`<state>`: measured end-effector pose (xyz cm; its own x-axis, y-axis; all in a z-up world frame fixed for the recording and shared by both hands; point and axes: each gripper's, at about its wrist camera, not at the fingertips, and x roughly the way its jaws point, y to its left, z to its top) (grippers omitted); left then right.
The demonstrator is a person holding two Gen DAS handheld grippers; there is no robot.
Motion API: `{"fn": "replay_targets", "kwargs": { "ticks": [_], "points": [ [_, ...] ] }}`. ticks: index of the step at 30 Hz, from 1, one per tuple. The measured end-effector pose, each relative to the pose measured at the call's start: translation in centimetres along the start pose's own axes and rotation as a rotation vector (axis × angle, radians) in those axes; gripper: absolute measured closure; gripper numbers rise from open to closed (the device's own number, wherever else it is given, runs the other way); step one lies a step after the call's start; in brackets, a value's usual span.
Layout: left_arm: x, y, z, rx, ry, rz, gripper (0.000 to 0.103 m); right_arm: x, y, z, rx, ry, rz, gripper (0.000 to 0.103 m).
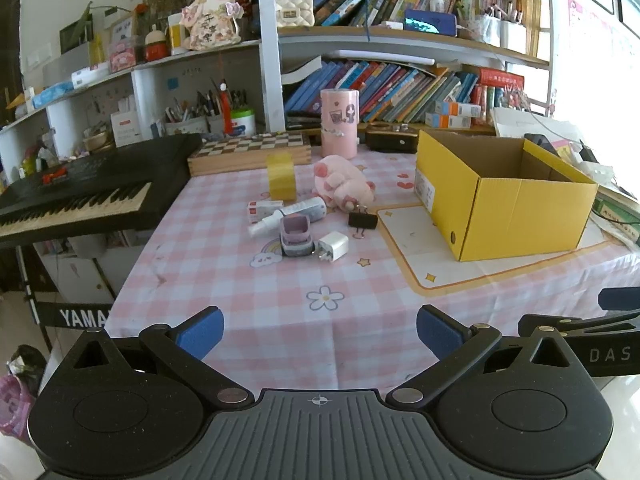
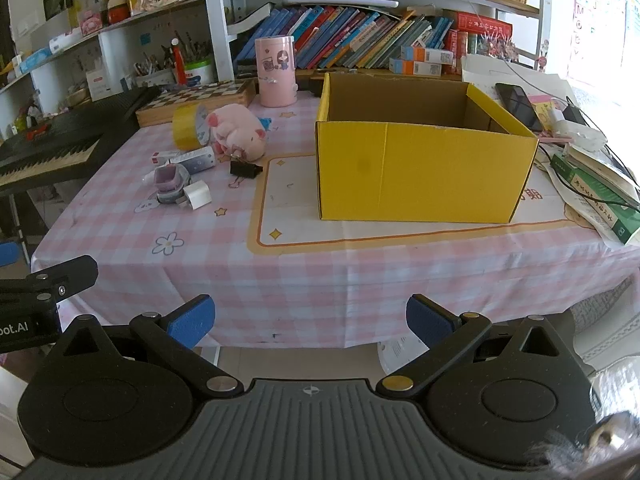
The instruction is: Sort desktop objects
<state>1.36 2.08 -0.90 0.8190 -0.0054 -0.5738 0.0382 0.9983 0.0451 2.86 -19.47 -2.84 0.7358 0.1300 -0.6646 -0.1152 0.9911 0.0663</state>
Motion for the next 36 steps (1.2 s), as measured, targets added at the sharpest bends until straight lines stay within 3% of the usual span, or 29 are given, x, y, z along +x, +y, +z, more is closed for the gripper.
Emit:
{"fn": "replay_targets", "kwargs": {
  "ticks": [36],
  "points": [
    [-0.1,0.5,-0.1,-0.023,0.014,0.012,0.0,0.0,2.0,-0.4,-0.028,0.014,0.027,0.002]
  ]
}}
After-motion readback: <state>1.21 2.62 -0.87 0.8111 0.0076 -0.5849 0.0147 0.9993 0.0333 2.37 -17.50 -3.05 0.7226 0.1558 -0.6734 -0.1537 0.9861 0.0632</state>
